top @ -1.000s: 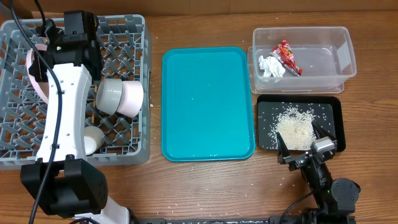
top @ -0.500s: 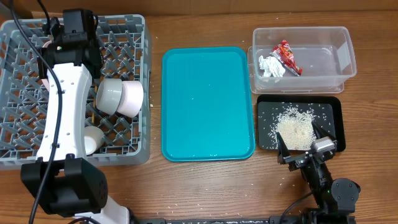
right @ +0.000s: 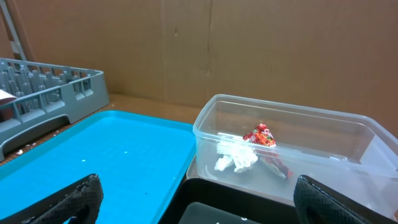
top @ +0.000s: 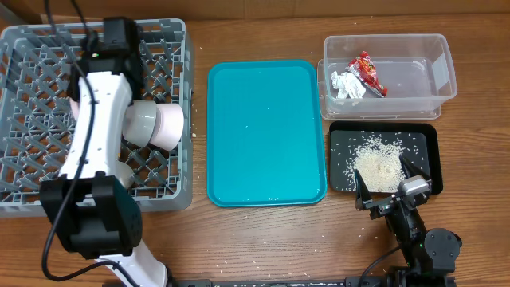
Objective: Sort waste into correct bins and load items into the dishwasher
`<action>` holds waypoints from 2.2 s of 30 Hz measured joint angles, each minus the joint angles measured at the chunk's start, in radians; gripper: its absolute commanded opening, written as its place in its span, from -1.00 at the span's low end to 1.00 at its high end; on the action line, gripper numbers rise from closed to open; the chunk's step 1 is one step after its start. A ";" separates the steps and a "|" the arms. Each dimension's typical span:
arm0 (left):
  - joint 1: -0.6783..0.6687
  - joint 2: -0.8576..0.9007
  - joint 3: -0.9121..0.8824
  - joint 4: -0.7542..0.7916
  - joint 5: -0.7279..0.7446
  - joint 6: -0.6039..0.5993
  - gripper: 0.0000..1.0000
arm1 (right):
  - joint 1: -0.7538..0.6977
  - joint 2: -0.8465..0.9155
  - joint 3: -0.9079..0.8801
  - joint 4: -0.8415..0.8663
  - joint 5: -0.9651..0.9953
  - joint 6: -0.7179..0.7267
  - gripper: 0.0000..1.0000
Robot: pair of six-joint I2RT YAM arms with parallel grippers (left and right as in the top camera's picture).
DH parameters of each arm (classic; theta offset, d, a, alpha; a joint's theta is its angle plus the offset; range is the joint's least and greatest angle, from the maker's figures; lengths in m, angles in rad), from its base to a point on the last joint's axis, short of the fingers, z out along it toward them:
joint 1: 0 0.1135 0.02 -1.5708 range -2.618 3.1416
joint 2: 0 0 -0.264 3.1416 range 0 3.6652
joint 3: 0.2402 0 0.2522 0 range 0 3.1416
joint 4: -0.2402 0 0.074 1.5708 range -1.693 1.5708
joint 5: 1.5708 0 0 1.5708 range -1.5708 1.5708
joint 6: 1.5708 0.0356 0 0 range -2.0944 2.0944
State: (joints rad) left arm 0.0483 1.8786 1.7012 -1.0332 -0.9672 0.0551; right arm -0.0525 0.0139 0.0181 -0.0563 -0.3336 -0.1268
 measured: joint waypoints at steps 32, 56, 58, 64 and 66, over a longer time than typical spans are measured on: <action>-0.298 -0.879 0.035 -0.361 0.974 -0.165 1.00 | 0.000 0.000 0.000 0.000 0.000 0.001 0.99; -0.256 -1.297 -0.641 0.408 1.091 -0.056 1.00 | 0.000 0.000 0.000 0.000 0.000 0.000 0.99; -0.254 -1.381 -0.758 0.471 1.105 -0.068 1.00 | 0.000 0.000 0.000 0.001 0.000 0.001 0.99; -0.250 -1.650 -1.126 0.630 1.123 -0.146 1.00 | 0.000 0.000 0.000 0.000 0.000 0.000 0.99; -0.250 -1.722 -1.224 0.673 1.125 -0.173 1.00 | 0.000 0.000 0.000 0.000 0.000 0.000 1.00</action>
State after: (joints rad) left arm -0.2020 0.1562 0.4774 -0.3599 0.1577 -0.1177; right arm -0.0525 0.0135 0.0181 -0.0563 -0.3336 -0.1265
